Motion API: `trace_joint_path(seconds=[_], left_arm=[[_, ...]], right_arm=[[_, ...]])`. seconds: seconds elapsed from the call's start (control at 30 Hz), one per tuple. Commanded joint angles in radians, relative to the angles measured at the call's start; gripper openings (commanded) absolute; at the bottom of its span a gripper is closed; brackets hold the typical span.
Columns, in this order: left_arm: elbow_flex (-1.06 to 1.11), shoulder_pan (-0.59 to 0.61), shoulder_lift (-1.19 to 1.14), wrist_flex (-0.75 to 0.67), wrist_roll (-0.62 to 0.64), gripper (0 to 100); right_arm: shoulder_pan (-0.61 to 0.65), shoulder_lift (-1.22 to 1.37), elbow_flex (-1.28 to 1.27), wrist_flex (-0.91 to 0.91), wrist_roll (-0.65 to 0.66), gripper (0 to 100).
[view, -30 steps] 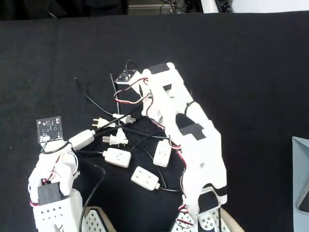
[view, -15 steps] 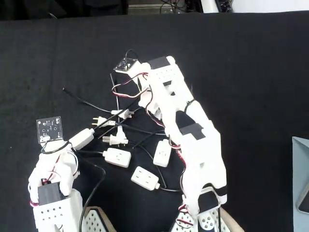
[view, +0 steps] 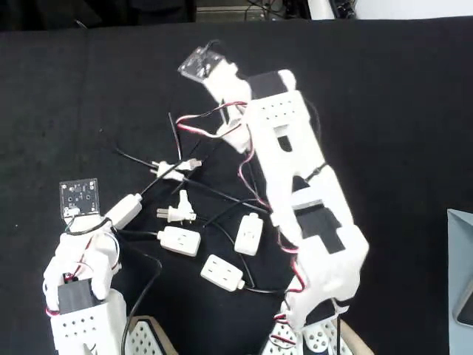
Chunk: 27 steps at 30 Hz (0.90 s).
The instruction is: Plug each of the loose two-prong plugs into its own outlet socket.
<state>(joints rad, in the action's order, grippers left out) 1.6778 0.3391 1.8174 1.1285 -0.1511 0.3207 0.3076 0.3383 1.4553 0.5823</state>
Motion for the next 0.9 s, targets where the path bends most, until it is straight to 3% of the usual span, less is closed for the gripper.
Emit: trace_joint_path(seconds=[0.0, 0.53, 0.87], left_arm=[[0.005, 0.010, 0.003, -0.026, -0.018, 3], [0.005, 0.010, 0.003, -0.026, -0.018, 3], [0.005, 0.010, 0.003, -0.026, -0.018, 3]], right_arm=[[-0.028, -0.108, 0.007, -0.037, -0.049, 1.2], [-0.040, -0.305, 0.005, -0.236, -0.167, 1.2], [-0.048, -0.173, -0.285, -0.634, -0.198, 1.2]])
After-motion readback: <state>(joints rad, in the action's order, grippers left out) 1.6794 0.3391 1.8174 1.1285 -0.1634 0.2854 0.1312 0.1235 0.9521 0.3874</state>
